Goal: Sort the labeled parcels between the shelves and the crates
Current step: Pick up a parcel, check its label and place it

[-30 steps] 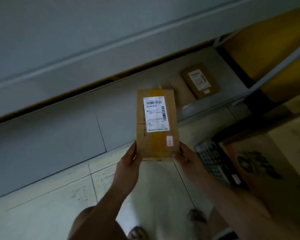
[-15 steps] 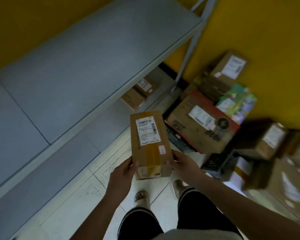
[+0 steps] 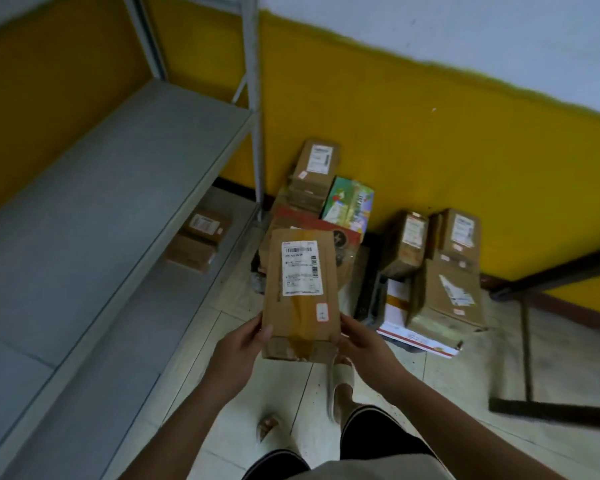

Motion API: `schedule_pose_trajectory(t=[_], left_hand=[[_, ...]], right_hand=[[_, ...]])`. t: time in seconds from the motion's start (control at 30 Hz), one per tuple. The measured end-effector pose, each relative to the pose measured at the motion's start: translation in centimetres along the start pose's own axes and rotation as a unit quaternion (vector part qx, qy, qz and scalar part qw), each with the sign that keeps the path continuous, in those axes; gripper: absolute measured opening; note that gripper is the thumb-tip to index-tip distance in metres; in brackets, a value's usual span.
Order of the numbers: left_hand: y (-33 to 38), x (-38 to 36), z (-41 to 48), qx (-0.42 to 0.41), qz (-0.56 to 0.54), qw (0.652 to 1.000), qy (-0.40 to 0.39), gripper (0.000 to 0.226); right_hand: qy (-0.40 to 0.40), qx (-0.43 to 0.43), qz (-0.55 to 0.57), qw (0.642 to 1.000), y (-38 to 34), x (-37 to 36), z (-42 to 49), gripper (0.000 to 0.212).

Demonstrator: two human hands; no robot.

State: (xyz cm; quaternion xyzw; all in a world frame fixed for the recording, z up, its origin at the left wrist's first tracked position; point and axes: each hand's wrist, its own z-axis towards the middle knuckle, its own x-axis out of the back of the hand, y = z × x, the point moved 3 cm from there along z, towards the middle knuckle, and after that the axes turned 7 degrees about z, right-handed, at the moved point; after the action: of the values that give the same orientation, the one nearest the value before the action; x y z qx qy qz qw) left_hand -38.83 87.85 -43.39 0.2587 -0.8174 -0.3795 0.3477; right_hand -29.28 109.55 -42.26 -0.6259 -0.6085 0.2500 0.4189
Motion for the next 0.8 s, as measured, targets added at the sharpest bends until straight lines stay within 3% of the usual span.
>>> schedule_pose_trajectory(t=[0.27, 0.37, 0.53, 0.67, 0.8], left_hand=[[5.9, -3.7, 6.4, -0.039, 0.028, 0.999, -0.020, 0.024], [7.9, -4.7, 10.7, -0.042, 0.032, 0.999, 0.001, 0.035], [12.4, -6.7, 21.1, -0.043, 0.031, 0.999, 0.011, 0.031], [15.1, -8.4, 31.5, 0.003, 0.009, 1.000, 0.024, 0.040], [16.7, -10.3, 39.8, 0.034, -0.002, 0.999, 0.038, 0.035]], right_hand=[[0.069, 0.000, 0.089, 0.994, 0.9, 6.3, 1.3, 0.035], [0.086, 0.002, 0.124, 0.989, 0.7, 8.6, 4.6, 0.031], [0.108, 0.003, 0.149, 0.983, 0.0, 13.7, 14.1, 0.034], [0.107, 0.004, 0.167, 0.980, -0.2, 18.6, 23.7, 0.036], [0.112, 0.009, 0.196, 0.974, -0.2, 22.6, 31.6, 0.043]])
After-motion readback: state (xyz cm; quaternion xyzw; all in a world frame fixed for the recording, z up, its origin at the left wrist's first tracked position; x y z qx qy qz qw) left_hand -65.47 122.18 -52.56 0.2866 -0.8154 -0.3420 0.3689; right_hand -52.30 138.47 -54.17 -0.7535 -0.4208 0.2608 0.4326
